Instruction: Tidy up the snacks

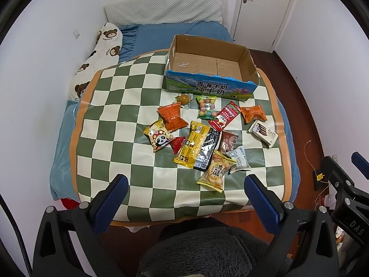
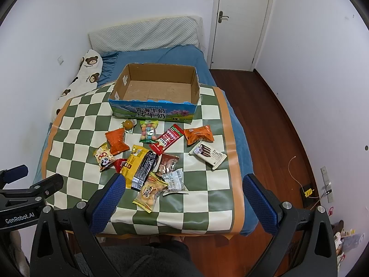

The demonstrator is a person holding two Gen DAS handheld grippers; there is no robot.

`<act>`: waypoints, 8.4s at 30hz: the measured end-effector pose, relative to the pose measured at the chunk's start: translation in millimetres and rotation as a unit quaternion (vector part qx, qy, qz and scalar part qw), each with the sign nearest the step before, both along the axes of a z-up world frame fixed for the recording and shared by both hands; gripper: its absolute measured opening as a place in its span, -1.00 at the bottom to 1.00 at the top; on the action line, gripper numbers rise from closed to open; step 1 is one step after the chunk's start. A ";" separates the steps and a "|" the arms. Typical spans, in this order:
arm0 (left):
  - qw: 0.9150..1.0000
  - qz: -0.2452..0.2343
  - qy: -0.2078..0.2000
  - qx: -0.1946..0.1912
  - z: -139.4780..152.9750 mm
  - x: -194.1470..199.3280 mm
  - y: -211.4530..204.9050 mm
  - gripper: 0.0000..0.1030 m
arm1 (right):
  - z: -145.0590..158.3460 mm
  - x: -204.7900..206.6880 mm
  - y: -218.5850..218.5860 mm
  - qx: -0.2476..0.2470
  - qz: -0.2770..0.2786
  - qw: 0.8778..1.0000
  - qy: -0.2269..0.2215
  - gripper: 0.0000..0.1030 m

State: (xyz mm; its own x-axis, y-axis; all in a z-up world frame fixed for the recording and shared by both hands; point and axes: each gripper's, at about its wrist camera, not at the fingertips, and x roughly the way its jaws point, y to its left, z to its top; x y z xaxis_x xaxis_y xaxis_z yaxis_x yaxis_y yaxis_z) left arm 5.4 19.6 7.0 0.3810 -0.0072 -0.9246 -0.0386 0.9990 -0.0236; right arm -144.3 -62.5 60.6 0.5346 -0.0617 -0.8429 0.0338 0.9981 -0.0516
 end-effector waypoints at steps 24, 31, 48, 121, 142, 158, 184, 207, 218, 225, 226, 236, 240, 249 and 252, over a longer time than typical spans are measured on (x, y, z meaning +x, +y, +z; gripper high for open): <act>1.000 -0.005 0.001 0.002 0.6 -0.9 -5.0 0.99 | -3.0 -2.2 -3.3 -0.002 -0.002 1.000 0.000 1.00; 1.000 -0.005 0.002 0.003 1.1 -1.1 -7.6 0.99 | -2.9 -2.6 -3.5 -0.003 -0.002 1.000 -0.001 1.00; 0.997 0.028 -0.018 0.071 -24.3 25.8 -1.3 0.99 | -48.2 20.5 -13.7 0.042 -0.016 0.998 0.045 1.00; 0.953 -0.084 0.291 -0.017 -412.6 177.6 -30.1 0.85 | -410.9 149.2 61.8 0.075 -0.011 0.951 0.301 -0.09; 0.966 -0.041 0.255 -0.022 -351.4 103.5 12.5 0.65 | -411.0 141.7 99.4 0.047 -0.011 0.959 0.280 -0.10; 0.978 -0.073 0.188 -0.047 -250.1 49.0 12.0 0.65 | -327.4 108.6 77.5 0.132 -0.037 0.972 0.191 -0.23; 0.992 -0.028 0.109 -0.056 -158.8 412.6 -4.2 0.65 | -218.8 445.6 43.3 0.184 0.058 0.978 0.084 -0.23; 0.984 -0.037 0.169 -0.049 -236.4 466.7 -23.7 0.83 | -349.5 571.3 65.0 0.163 0.075 0.968 0.175 0.70; 0.993 -0.025 0.112 -0.023 -201.5 440.6 -5.6 0.83 | -321.6 540.7 54.4 0.132 0.049 0.977 0.157 0.70; 0.996 -0.020 0.080 -0.017 -173.5 419.5 -3.2 0.83 | -294.5 513.9 44.2 0.113 0.042 0.984 0.130 0.70; 0.997 -0.021 0.073 -0.015 -167.8 413.8 -3.7 0.83 | -287.2 508.3 45.5 0.113 0.042 0.985 0.127 0.70; 1.000 -0.019 0.011 -0.002 -128.0 359.3 -12.6 0.83 | -236.6 461.3 36.4 0.102 0.029 0.991 0.084 0.70; 1.000 -0.022 -0.004 -0.007 -112.5 337.1 -9.0 0.83 | -215.5 435.2 35.4 0.099 0.024 0.993 0.063 0.70; 0.999 -0.036 -0.033 -0.003 -85.5 279.3 -10.9 0.83 | -179.3 375.8 35.3 0.109 0.006 0.993 0.035 0.70; 0.999 -0.035 -0.032 -0.005 -80.8 257.6 -7.4 0.83 | -176.5 356.0 34.7 0.130 -0.001 0.991 0.041 0.70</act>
